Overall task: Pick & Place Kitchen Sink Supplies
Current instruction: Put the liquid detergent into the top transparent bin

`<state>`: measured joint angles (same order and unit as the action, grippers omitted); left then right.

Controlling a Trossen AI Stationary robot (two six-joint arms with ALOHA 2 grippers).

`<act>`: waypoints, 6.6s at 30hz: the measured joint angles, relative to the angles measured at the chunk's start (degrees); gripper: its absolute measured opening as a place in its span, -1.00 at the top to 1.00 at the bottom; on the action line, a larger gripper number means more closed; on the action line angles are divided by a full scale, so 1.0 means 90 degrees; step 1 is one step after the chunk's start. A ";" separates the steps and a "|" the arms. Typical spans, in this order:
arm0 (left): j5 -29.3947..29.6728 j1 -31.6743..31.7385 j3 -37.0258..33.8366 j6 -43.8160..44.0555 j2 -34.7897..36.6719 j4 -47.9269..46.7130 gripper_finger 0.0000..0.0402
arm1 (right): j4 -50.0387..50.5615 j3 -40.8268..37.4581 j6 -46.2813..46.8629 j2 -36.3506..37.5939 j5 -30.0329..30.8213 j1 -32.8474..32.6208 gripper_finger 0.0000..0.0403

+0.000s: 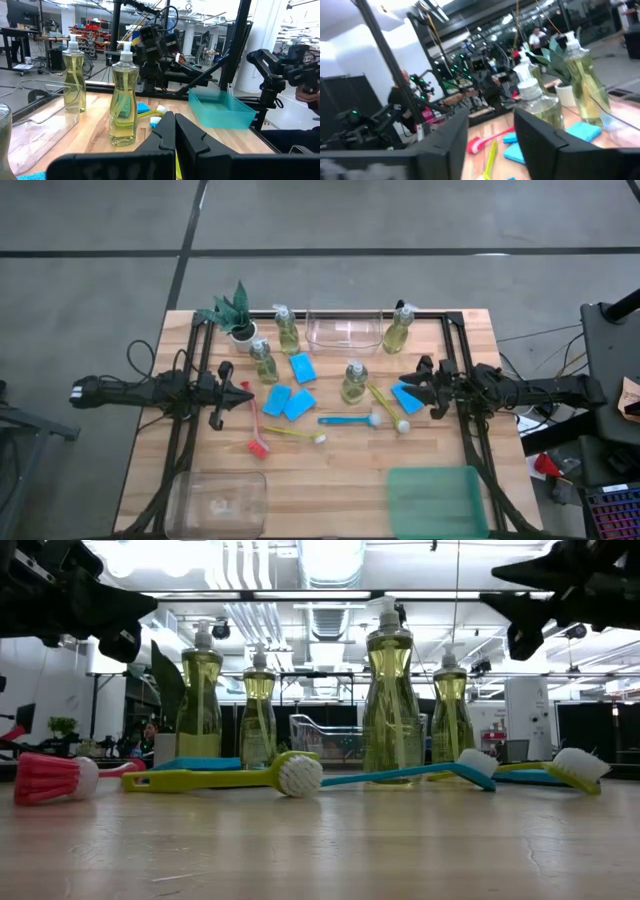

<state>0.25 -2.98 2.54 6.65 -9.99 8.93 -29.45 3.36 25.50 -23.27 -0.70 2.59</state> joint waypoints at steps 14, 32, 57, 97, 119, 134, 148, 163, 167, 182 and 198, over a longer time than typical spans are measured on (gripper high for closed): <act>0.0000 0.0001 -0.0001 -0.0001 -0.0001 -0.0001 1.00 | 0.0097 0.2052 -0.0933 -0.3073 0.1142 0.0005 -0.59; 0.0000 0.0001 -0.0001 -0.0001 -0.0003 -0.0001 1.00 | 0.0833 0.3822 -0.2122 -0.5391 0.1771 0.0005 -0.48; 0.0000 0.0001 -0.0001 -0.0001 -0.0032 -0.0005 1.00 | 0.1593 0.3745 -0.1905 -0.5144 0.1767 0.0005 0.12; 0.0000 0.0001 -0.0001 -0.0001 -0.0032 -0.0005 1.00 | 0.2638 0.5548 -0.3197 -0.4952 0.1742 0.0688 0.46; 0.0000 0.0001 -0.0001 0.0000 -0.0032 -0.0006 1.00 | 0.2521 0.7426 -0.3673 -0.7107 0.0478 0.2239 0.46; 0.0000 0.0002 -0.0001 0.0000 -0.0032 -0.0005 1.00 | 0.2486 0.8295 -0.2462 -0.8212 0.0193 0.3270 0.46; 0.0000 0.0002 -0.0001 0.0000 -0.0032 -0.0005 1.00 | 0.2159 0.8241 -0.1734 -0.8888 0.0650 0.3366 0.42; 0.0000 0.0001 -0.0001 0.0000 -0.0032 -0.0005 1.00 | 0.2008 0.8232 -0.1880 -0.9170 0.1101 0.3279 0.42; 0.0000 -0.0001 -0.0001 -0.0001 -0.0030 -0.0005 1.00 | 0.1943 0.8237 -0.1890 -0.9271 0.1097 0.3281 0.42; 0.0000 0.0002 0.0000 -0.0001 -0.0031 -0.0005 1.00 | 0.2084 0.8235 -0.2091 -0.9242 0.1074 0.3266 0.19; 0.0000 0.0002 -0.0001 0.0001 -0.0032 -0.0005 1.00 | 0.3914 0.8254 -0.3122 -0.7537 0.1046 0.3226 0.06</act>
<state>0.25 -2.96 2.52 6.66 -10.28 8.88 5.77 77.65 -2.60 -91.10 8.72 31.62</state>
